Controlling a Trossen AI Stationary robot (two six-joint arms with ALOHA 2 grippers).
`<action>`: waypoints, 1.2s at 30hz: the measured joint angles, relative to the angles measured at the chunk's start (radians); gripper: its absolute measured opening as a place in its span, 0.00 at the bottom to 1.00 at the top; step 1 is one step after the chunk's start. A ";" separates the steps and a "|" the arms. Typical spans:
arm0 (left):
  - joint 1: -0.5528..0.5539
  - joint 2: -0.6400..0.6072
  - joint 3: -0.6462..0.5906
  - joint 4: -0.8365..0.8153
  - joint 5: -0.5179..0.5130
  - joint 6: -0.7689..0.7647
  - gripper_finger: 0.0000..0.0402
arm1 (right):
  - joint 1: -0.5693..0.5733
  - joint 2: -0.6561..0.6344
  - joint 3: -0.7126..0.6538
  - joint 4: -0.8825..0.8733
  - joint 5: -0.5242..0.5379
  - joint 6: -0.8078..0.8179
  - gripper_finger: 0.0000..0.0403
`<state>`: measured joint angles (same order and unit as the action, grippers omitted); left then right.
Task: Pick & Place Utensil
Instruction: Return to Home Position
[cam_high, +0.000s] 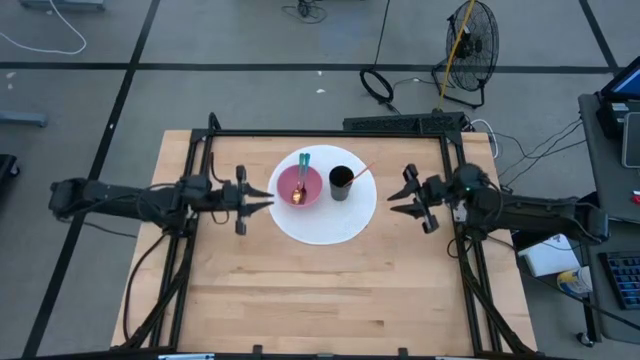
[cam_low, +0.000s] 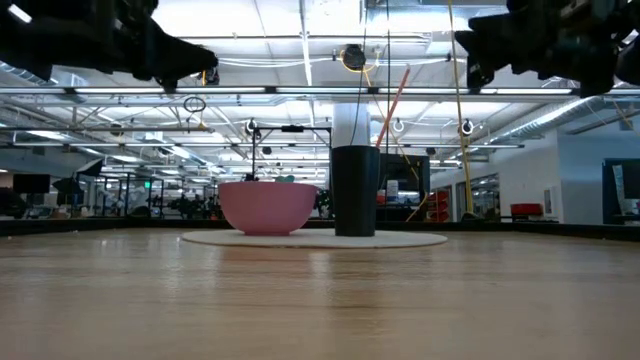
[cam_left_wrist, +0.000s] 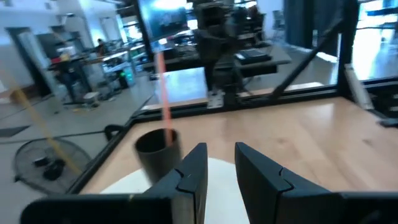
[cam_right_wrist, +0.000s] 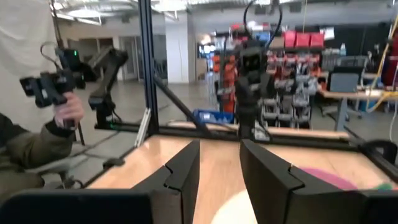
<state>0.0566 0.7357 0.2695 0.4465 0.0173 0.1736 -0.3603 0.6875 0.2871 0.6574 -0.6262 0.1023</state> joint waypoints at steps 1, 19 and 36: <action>0.026 0.000 0.000 0.000 0.010 -0.002 0.22 | 0.000 -0.007 0.000 -0.026 0.000 -0.009 0.28; 0.121 -0.246 0.000 -0.222 0.114 0.017 0.22 | 0.002 -0.040 -0.038 -0.233 0.054 -0.117 0.28; 0.149 -0.496 -0.217 -0.178 0.060 -0.053 0.22 | 0.001 -0.118 -0.130 -0.093 0.046 -0.084 0.28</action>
<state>0.2057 0.2393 0.0521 0.2683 0.0777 0.1207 -0.3592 0.5694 0.1566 0.5643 -0.5804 0.0179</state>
